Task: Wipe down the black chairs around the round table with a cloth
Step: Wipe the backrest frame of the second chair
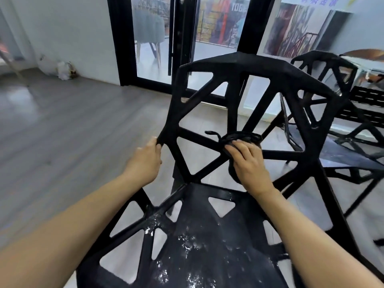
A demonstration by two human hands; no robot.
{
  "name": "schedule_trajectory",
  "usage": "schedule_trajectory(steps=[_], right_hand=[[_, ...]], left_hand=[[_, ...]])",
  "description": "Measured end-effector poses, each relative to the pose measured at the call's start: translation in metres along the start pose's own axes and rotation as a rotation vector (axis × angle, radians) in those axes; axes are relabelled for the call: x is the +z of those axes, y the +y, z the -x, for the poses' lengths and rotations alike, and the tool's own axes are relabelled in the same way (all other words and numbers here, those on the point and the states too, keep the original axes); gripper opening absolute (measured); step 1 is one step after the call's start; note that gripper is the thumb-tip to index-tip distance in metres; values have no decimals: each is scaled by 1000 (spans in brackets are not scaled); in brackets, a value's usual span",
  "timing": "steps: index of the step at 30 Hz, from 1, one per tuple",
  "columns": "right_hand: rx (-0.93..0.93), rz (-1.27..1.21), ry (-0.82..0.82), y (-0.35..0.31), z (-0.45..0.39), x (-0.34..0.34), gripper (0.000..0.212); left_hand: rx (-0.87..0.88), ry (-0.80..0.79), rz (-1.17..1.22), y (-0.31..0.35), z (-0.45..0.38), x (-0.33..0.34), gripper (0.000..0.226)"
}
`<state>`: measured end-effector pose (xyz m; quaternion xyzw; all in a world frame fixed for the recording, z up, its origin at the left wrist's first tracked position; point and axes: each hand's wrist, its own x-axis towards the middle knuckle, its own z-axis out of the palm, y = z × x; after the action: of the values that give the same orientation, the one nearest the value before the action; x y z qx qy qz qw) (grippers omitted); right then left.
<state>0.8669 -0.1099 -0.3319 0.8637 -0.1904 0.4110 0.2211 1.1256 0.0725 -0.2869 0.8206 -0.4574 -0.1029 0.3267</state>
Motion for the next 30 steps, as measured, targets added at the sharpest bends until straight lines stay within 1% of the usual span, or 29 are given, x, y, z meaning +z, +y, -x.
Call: schedule_trajectory(steps=[1,4,6,8,10,12,14,16,18,20,22,23,24,26,28,30], right_hand=[[27,-6,38,0,-14,-4,30],[160,-25,253,9,-85,-16,32],[235,-52,315,19,-131,-15,35],[314,-137,299,16,-157,-5,39],[384,-198,287,-8,-155,10,39],[395,-299,221,-48,-134,25,37],[373,-437,96,-84,-115,37,32],[388,-468,69,-99,-112,42,27],[466,-467,145,-103,-120,37,25],[533,-451,294,-106,-126,23,25],[517,-430,436,-107,-140,8,27],[489,-426,468,-105,-151,6,28],[458,-424,465,-102,-163,9,31],[387,-399,344,-104,-177,23,40],[316,-360,232,-114,-170,39,49],[298,-360,197,-126,-154,49,53]], left_hand=[[10,4,14,-3,5,2,21],[48,42,52,0,10,1,20],[69,92,18,-1,10,1,24],[80,122,13,-1,10,0,29],[68,114,45,-1,11,0,28],[51,94,70,1,12,-1,27],[36,89,94,2,14,-4,26],[19,88,111,2,16,-6,23],[16,76,123,5,19,-9,21],[22,76,140,7,22,-10,25],[20,78,160,9,23,-11,27],[13,79,168,9,23,-11,27],[9,80,177,9,23,-12,28],[6,78,209,8,23,-11,28],[-12,86,234,6,23,-12,37],[-24,94,261,6,23,-12,42]])
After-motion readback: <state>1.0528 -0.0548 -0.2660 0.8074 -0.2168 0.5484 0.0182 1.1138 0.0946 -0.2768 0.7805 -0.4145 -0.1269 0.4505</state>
